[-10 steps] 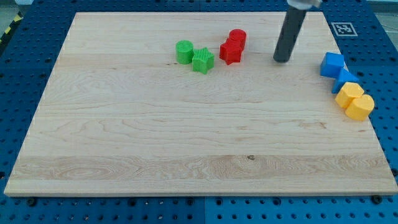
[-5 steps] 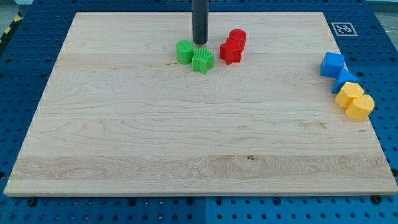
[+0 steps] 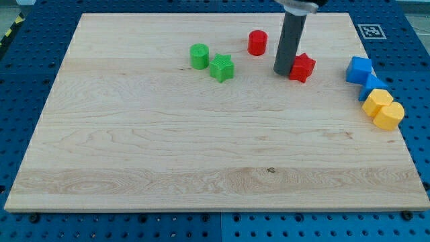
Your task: Slide red star into blue cube
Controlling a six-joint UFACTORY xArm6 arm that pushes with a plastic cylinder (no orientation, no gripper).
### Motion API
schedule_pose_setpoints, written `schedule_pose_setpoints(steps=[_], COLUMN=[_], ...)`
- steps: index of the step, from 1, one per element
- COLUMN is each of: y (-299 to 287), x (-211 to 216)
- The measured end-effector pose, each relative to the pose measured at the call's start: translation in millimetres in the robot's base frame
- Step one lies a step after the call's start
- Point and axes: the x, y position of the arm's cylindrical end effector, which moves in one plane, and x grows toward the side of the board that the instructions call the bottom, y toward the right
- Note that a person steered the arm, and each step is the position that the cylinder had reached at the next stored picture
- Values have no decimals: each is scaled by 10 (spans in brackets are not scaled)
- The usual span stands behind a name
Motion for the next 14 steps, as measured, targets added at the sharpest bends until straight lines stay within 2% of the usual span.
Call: schedule_pose_setpoints(steps=[2, 3, 4, 5, 6, 7, 8, 9, 10, 11, 13, 14], y=[72, 144, 101, 110, 338, 495, 532, 232, -36, 135, 1124, 1127], x=[42, -140, -11, 298, 167, -230, -336, -299, -501, -789, -572, -566])
